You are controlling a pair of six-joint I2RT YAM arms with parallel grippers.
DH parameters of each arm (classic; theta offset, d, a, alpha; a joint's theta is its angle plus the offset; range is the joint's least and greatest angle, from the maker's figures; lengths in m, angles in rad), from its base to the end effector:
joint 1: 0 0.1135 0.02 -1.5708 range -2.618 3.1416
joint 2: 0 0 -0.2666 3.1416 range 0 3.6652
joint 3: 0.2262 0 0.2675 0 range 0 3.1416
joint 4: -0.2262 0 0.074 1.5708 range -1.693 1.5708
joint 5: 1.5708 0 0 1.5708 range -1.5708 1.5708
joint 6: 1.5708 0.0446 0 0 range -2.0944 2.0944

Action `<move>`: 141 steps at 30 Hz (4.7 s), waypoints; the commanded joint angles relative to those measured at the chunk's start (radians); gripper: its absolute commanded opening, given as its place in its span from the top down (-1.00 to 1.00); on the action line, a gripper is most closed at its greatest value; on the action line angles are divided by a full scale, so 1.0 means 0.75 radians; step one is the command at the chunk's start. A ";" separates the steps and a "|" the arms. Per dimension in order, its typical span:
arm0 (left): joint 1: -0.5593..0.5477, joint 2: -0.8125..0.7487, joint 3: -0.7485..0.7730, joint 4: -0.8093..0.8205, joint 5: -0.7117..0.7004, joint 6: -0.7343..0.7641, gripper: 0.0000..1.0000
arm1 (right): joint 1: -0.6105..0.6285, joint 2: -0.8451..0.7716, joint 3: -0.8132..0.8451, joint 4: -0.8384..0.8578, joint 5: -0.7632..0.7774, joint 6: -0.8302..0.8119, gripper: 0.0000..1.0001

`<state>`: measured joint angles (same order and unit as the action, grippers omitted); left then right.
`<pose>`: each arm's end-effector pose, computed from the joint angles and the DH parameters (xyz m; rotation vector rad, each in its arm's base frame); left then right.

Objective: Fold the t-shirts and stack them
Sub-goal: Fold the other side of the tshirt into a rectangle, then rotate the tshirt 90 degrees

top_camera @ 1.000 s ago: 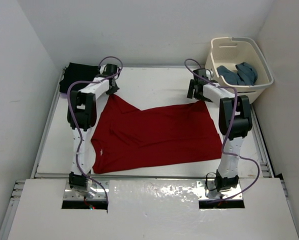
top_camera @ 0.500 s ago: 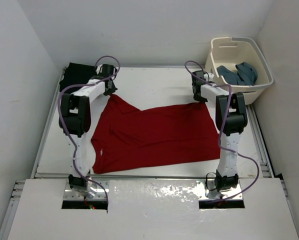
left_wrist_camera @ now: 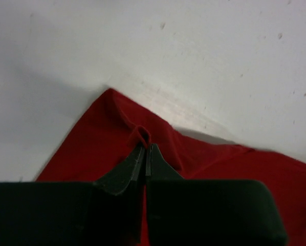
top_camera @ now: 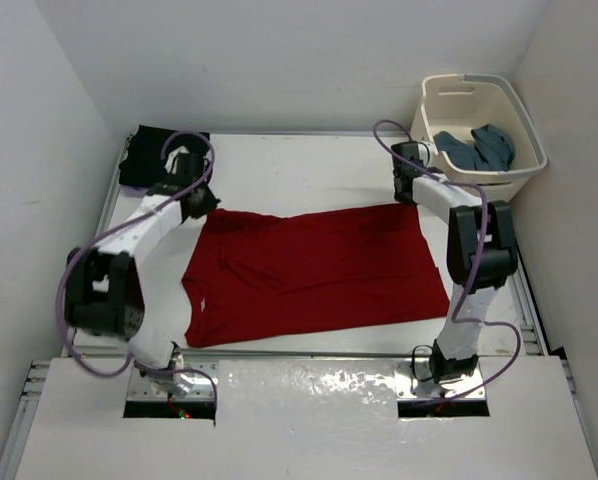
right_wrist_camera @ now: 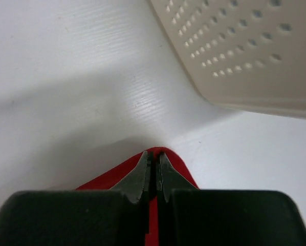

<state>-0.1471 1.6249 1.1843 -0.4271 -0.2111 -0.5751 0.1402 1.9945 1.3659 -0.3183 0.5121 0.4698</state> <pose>0.3692 -0.0453 0.2331 -0.6039 2.3373 -0.0735 0.4404 0.0401 0.1602 0.5883 2.3133 -0.3636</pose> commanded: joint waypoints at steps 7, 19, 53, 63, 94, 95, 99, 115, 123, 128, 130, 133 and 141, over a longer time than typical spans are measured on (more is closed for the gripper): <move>-0.006 -0.518 -0.339 -0.248 0.067 -0.135 1.00 | 0.005 -0.346 -0.242 0.097 -0.030 -0.164 1.00; -0.008 -0.937 -0.507 -0.519 0.177 -0.143 1.00 | 0.005 -0.506 -0.400 0.079 -0.063 -0.199 1.00; -0.137 -1.036 -0.696 -0.662 0.433 -0.090 0.13 | 0.003 -0.610 -0.664 -0.091 0.166 -0.025 -0.13; -0.139 -0.752 -0.757 -0.055 0.470 -0.133 -0.09 | 0.005 -0.725 -0.721 0.132 -0.399 -0.158 -0.98; -0.107 1.369 1.283 -0.075 0.474 0.043 0.75 | 0.287 -1.082 -1.410 0.083 -0.832 0.142 -0.98; -0.109 1.414 1.367 -0.044 0.484 0.031 0.75 | 0.340 -1.095 -1.438 0.097 -0.869 0.205 -0.98; -0.119 1.515 1.470 0.331 0.651 -0.104 0.59 | 0.643 -1.091 -1.410 0.067 -0.936 0.278 -0.98; -0.199 1.717 1.653 0.854 0.646 -0.428 0.19 | 1.380 -0.508 -0.785 -0.021 -0.998 -0.062 -0.98; -0.190 1.642 1.720 0.913 0.705 -0.452 -0.40 | 1.384 -0.648 -0.641 -0.087 -0.834 -0.115 -0.98; -0.190 1.360 1.722 0.844 0.756 -0.379 -0.99 | 1.376 -0.843 -0.682 -0.046 -0.685 -0.033 -0.98; -0.190 1.195 1.702 0.786 0.780 -0.322 -0.99 | 1.337 -0.947 -0.725 -0.095 -0.536 0.034 -0.98; -0.190 0.925 1.575 0.652 0.840 -0.199 -0.99 | 1.231 -1.045 -0.806 -0.124 -0.509 0.051 -0.98; -0.213 0.000 0.440 0.205 0.505 0.008 -0.99 | 1.163 -1.066 -0.872 -0.232 -0.347 0.022 -0.98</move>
<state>-0.2932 1.7737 1.8313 -0.1249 0.3069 -0.6319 1.0218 1.2007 0.7269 -0.4740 0.2001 0.4858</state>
